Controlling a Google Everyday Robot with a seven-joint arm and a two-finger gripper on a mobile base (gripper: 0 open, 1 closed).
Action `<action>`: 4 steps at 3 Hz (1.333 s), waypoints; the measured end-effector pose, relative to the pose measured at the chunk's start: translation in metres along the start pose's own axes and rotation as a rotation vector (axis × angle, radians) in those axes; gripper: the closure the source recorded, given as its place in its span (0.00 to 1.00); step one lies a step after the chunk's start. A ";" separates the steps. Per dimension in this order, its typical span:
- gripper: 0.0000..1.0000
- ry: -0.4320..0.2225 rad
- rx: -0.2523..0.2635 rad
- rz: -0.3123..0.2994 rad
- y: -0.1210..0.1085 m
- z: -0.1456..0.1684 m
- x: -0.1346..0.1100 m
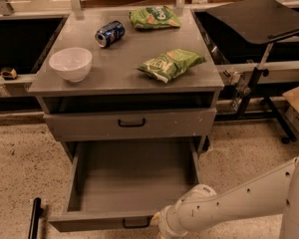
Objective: Close middle drawer
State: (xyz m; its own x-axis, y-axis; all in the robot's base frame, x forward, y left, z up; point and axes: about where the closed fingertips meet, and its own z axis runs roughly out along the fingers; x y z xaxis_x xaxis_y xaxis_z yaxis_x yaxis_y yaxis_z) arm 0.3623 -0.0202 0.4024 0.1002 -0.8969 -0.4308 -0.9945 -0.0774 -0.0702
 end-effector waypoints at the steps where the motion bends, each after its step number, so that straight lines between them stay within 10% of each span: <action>1: 0.00 0.000 0.000 0.000 0.000 0.000 0.000; 3: 0.14 -0.035 -0.002 -0.001 0.002 0.007 -0.002; 4: 0.39 -0.195 -0.041 0.096 -0.002 0.026 -0.031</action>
Offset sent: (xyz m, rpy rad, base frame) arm 0.0000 0.0000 0.0000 0.0000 0.0000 0.0000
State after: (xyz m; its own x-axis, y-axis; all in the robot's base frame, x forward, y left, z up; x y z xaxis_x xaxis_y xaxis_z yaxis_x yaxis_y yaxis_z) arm 0.3622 0.0191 0.3924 0.0047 -0.8000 -0.6000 -0.9997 -0.0170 0.0147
